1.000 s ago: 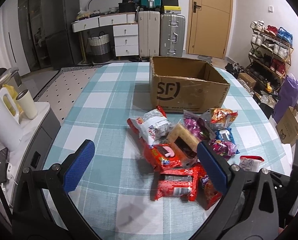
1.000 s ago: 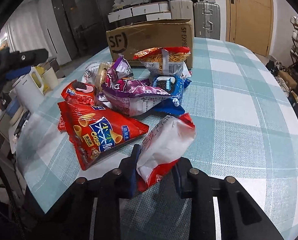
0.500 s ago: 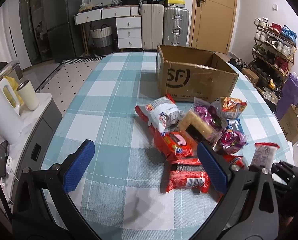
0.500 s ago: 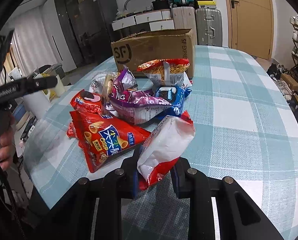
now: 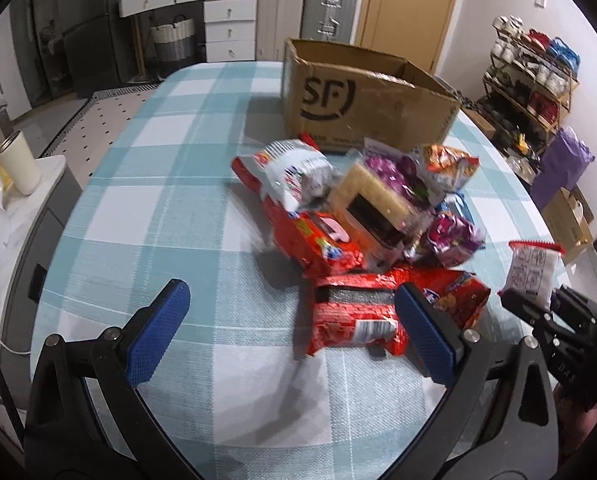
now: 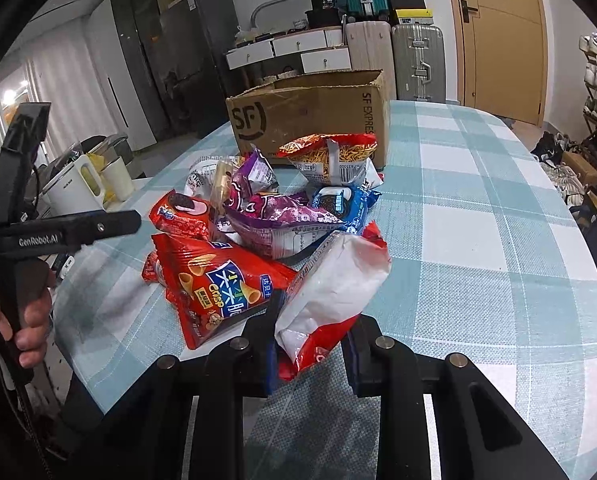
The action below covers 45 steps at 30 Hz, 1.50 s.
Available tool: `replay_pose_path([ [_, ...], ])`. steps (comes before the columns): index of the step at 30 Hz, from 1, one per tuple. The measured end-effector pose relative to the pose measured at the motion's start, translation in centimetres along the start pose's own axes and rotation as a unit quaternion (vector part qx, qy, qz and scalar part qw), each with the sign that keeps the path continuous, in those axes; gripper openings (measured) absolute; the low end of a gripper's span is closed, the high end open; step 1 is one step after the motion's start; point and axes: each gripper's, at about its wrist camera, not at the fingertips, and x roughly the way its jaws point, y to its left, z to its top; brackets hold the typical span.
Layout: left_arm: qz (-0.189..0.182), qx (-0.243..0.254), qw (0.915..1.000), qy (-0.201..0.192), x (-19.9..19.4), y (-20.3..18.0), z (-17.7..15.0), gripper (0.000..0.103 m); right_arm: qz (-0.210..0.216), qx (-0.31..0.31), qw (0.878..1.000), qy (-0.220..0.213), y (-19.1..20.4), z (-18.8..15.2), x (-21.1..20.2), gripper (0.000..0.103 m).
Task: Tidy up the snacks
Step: 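Close the left gripper on the red wafer pack while the right gripper holds the white bag, then carry the red wafer pack and white bag with both grippers over the box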
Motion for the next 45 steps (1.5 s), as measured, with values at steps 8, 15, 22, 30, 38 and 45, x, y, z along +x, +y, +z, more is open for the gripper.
replay_pose_path([
  [8, -0.01, 0.022, 0.9992, 0.033, 2.7, -1.6, 0.0, 0.102, -0.002, 0.002, 1.0, -0.004, -0.3, 0.0, -0.3, 0.026],
  [15, -0.009, 0.036, 0.9977, 0.056, 5.3, -2.6, 0.0, 0.101, 0.002, 0.001, 1.0, -0.003, -0.5, -0.2, -0.3, 0.026],
  [22, -0.023, 0.039, 0.9972, 0.06, 7.6, -3.1, 0.4, 0.087, 0.005, 0.003, 1.0, -0.005, -0.8, -0.3, -0.4, 0.026],
  [30, -0.08, 0.05, 0.9943, 0.051, 8.0, -3.6, 0.5, 0.044, 0.006, 0.004, 1.0, -0.007, -0.9, -0.4, -0.5, 0.026],
  [38, -0.112, 0.015, 0.9924, 0.049, 7.4, -1.1, 0.1, 0.041, 0.008, -0.006, 1.0, -0.011, -0.2, 0.0, -0.8, 0.026],
  [45, -0.124, 0.006, 0.9918, 0.031, 4.8, -0.6, 0.0, 0.042, 0.009, -0.019, 1.0, -0.016, 0.8, 0.6, -1.3, 0.026],
])
